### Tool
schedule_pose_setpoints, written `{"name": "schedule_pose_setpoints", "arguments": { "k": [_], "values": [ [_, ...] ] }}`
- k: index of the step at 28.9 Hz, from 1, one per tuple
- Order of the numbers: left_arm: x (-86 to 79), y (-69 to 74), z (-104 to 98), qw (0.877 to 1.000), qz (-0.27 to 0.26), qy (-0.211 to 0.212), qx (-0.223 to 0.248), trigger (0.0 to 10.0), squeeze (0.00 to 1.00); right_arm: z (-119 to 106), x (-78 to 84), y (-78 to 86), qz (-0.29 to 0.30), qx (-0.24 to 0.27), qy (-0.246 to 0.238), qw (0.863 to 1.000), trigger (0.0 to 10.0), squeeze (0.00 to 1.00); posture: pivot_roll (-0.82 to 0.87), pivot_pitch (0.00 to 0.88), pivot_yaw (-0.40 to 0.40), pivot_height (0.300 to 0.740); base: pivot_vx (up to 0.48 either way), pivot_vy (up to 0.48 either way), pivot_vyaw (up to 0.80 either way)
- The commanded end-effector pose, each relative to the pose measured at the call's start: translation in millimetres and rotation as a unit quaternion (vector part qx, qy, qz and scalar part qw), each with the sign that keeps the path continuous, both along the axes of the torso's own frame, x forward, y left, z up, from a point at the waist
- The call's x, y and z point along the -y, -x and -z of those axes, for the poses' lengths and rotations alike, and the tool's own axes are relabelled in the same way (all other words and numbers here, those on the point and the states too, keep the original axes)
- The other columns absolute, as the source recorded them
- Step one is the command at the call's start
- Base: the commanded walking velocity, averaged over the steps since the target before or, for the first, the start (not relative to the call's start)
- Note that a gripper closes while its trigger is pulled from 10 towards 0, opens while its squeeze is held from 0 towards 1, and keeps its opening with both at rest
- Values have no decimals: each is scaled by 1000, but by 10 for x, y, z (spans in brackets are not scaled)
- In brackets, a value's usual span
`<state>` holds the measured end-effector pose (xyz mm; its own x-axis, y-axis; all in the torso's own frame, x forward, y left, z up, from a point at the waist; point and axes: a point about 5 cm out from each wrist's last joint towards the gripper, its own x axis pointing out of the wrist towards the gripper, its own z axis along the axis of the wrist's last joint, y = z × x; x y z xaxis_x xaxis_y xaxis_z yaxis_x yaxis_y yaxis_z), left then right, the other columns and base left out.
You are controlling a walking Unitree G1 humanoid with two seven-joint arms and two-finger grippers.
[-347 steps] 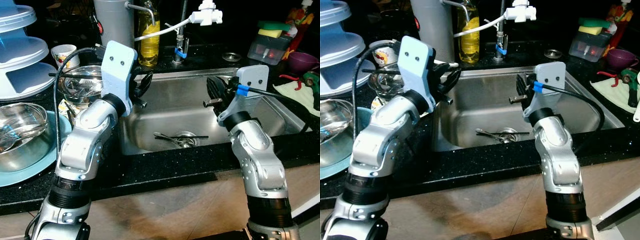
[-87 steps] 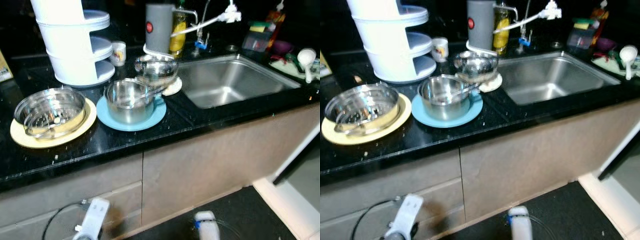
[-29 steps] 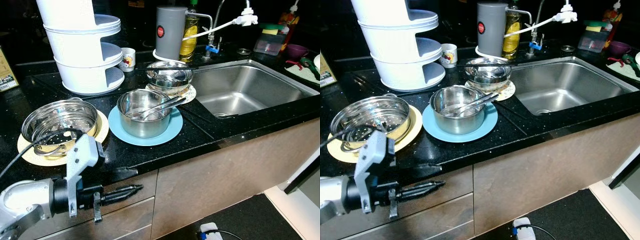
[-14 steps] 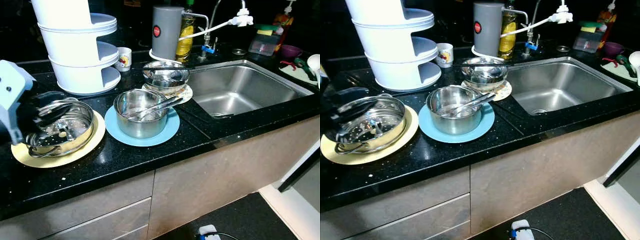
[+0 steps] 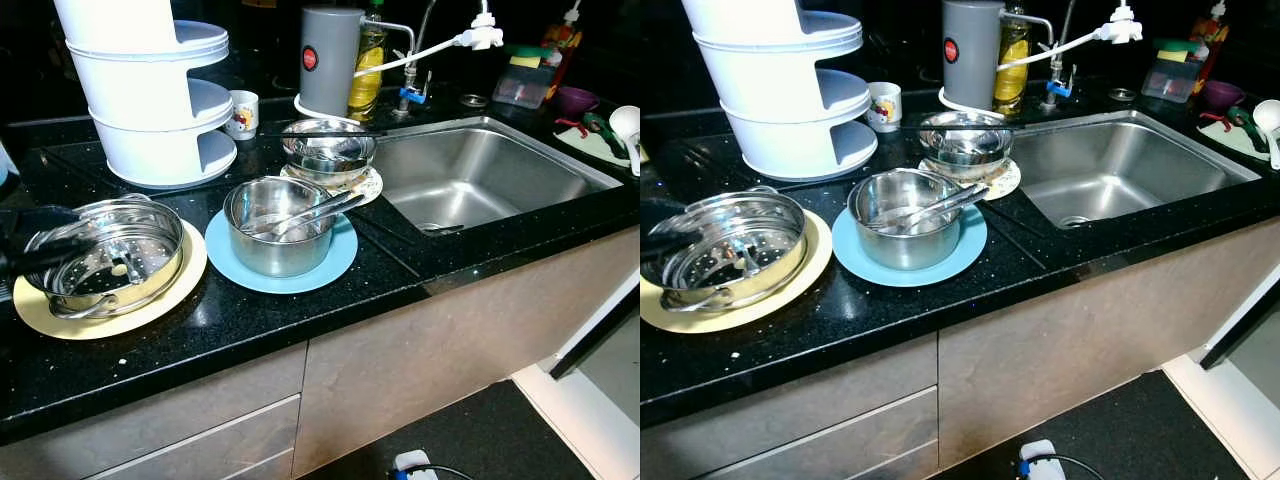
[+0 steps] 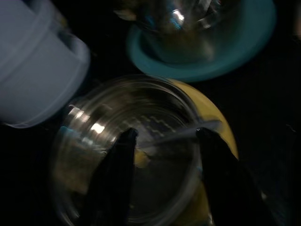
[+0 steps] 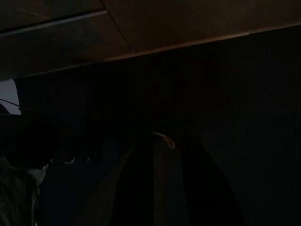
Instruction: Kitchen organization
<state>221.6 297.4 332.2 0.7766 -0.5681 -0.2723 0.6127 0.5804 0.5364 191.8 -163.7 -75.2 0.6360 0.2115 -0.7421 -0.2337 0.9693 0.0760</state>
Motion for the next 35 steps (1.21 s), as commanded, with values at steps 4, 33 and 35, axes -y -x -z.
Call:
{"name": "schedule_pose_setpoints", "arguments": {
  "k": [4, 33, 35],
  "values": [
    [72, 41, 121, 997, 28, -30, -58, 10000, 1000, 27, -14, 47, 3, -9, -2, 1000, 10000, 0, 17, 117, -59, 740, 0, 0, 0],
    [321, -199, 129, 981, 9, -128, 144, 10000, 0, 17, -14, 25, 1, -8, 0, 1000, 10000, 0, 15, 117, -59, 740, 0, 0, 0],
    [317, -233, 182, 982, 3, -120, 146, 10000, 0, 16, -13, 24, 2, -7, 0, 1000, 10000, 0, 13, 117, -58, 740, 0, 0, 0]
  ]
}}
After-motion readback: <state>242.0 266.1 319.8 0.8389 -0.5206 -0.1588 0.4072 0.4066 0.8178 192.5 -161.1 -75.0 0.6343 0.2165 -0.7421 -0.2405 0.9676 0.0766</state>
